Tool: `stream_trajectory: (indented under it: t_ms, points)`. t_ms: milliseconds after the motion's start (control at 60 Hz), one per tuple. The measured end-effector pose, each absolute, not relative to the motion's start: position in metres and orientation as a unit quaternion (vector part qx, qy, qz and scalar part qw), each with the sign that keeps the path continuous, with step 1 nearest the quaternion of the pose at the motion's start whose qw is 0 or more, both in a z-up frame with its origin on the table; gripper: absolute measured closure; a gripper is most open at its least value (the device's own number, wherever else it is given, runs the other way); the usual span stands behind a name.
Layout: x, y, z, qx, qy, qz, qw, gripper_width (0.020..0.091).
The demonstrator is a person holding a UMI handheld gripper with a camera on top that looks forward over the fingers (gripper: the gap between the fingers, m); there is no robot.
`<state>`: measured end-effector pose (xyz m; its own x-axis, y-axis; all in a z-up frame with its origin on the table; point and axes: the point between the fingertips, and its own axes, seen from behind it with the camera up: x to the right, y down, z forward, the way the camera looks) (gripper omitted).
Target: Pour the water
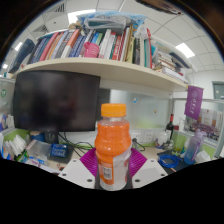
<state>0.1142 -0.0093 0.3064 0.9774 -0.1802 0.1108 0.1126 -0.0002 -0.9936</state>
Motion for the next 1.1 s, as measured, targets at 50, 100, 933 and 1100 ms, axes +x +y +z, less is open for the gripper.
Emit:
stream_trajectory:
  t_ms: [50,100,933,1100]
  points:
    - [0.122,-0.004,0.282,-0.71,0.023,-0.097,0.698,0.0735]
    - [0.123,0.002,0.259,-0.718,0.019,-0.081,0.691,0.0723]
    - [0.116,-0.091,0.188,-0.819,-0.052,0.003,0.572,0.034]
    - [0.127,-0.133,0.252,-0.82,-0.042,-0.008,0.571,0.0338]
